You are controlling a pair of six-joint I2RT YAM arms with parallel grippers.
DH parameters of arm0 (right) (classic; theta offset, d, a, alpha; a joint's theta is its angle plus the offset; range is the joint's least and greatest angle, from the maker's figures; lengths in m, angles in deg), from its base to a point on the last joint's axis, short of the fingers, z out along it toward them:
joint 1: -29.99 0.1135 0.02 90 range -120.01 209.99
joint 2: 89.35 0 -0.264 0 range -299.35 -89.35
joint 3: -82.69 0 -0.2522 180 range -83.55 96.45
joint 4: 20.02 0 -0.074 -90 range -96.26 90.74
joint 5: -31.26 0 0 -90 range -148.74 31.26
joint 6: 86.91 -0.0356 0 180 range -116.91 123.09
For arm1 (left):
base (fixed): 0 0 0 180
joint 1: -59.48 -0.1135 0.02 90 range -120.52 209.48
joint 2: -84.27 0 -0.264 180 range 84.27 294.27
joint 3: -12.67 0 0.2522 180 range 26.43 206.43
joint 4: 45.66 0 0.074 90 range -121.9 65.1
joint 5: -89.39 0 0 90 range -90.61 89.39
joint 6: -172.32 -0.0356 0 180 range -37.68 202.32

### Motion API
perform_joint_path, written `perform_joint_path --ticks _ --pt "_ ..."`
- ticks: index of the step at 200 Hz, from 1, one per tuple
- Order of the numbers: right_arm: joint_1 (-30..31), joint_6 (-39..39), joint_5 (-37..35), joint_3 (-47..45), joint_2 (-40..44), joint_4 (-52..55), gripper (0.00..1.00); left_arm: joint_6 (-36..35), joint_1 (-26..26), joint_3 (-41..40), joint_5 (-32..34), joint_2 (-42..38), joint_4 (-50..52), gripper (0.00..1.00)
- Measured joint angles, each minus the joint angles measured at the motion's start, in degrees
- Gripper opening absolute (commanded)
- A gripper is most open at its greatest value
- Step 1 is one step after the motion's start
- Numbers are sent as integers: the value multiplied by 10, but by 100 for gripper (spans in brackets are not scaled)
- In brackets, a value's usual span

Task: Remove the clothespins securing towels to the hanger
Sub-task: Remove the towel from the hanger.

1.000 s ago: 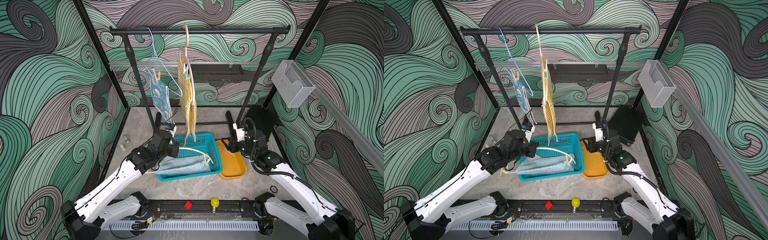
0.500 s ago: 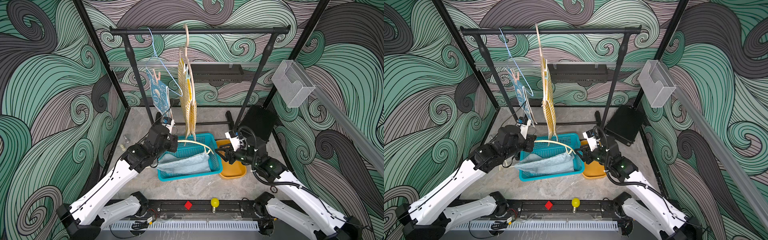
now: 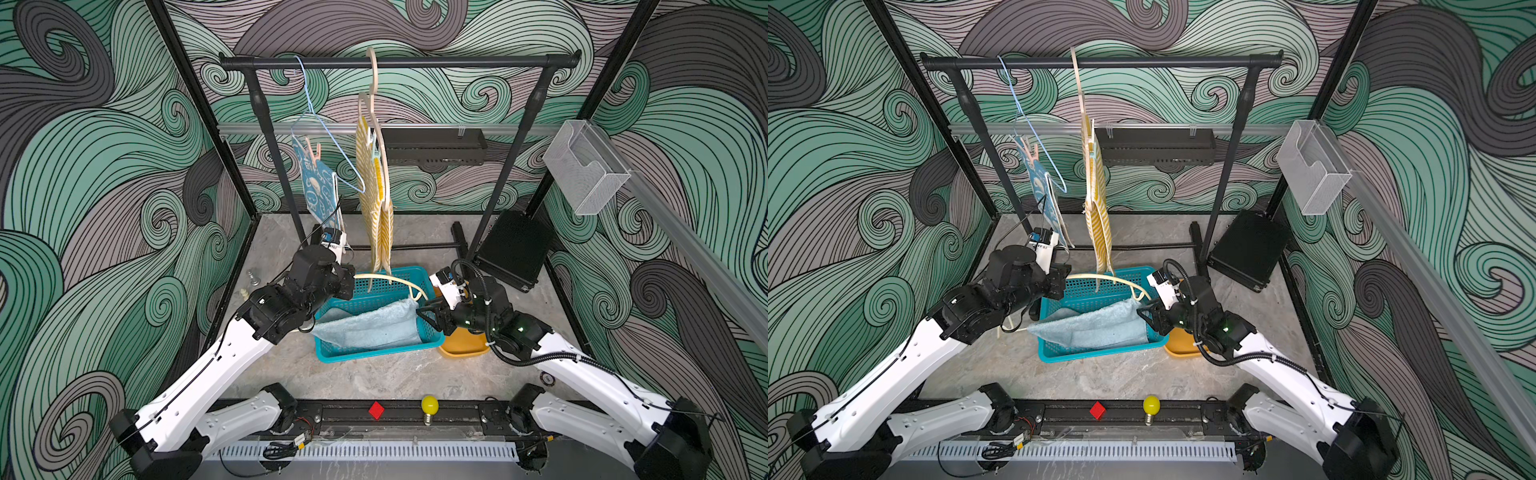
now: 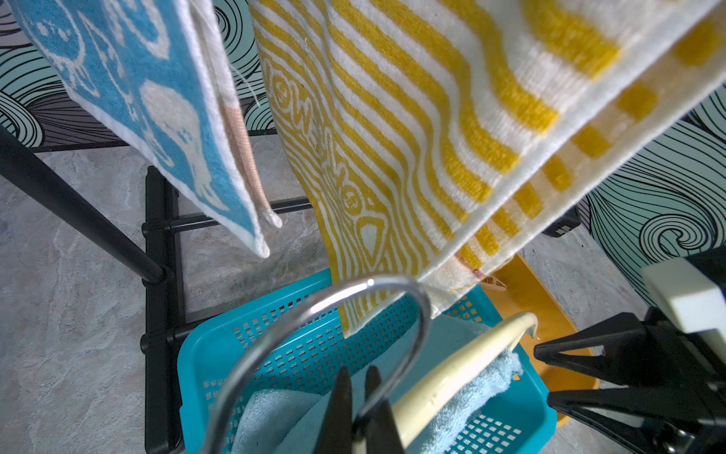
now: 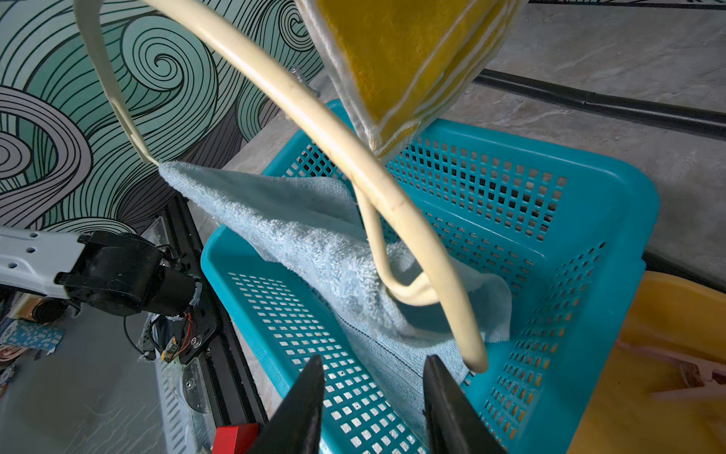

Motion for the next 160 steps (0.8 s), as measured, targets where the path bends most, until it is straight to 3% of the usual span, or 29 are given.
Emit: perform_joint_path --ticks 65,92,122,160 --pt "19 3 -28 0 -37 -31 41 0 0 14 -2 11 6 0" --pt "23 7 -38 0 -48 -45 37 0 0 14 -3 12 7 0" --pt "26 9 -50 1 -52 -56 27 1 0 14 -4 14 7 0" --pt "31 3 -59 4 -66 -62 1 3 0 14 -4 14 7 0"
